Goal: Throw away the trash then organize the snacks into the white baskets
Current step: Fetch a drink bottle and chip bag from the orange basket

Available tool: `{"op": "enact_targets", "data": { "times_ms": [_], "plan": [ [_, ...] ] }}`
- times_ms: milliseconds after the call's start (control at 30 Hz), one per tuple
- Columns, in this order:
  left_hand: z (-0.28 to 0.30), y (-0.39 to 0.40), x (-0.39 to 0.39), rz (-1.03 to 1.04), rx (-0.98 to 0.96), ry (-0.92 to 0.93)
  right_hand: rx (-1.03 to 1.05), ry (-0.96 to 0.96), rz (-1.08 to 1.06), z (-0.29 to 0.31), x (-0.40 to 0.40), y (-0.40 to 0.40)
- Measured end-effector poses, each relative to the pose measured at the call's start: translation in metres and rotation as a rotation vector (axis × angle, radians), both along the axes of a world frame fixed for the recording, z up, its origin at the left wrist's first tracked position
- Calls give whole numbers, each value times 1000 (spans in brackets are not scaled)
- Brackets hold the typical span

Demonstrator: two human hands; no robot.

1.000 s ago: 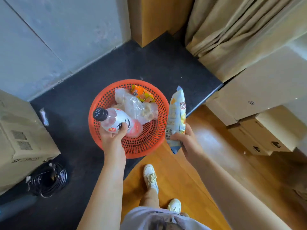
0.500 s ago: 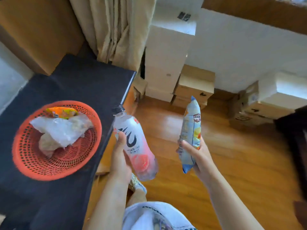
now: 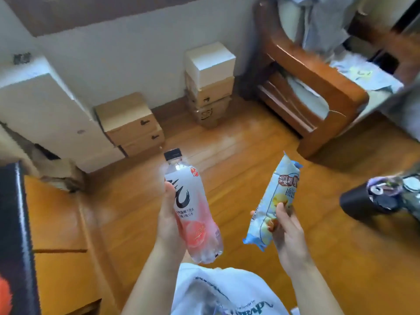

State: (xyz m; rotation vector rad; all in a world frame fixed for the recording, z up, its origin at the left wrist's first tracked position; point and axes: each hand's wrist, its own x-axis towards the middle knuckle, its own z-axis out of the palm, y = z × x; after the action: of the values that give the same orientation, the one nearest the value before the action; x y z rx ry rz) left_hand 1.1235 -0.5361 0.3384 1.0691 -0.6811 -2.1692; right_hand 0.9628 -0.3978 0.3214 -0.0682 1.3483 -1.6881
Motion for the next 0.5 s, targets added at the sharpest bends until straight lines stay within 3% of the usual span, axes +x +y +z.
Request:
{"op": "enact_targets", "data": {
  "times_ms": [333,500],
  "plan": [
    [-7,52,-178,-511,49,-131,-15,-22,-540,-8,-91,98],
    [-10,67,-280,-696,48,-156,46,1,-667,-7,-166,121]
  ]
}}
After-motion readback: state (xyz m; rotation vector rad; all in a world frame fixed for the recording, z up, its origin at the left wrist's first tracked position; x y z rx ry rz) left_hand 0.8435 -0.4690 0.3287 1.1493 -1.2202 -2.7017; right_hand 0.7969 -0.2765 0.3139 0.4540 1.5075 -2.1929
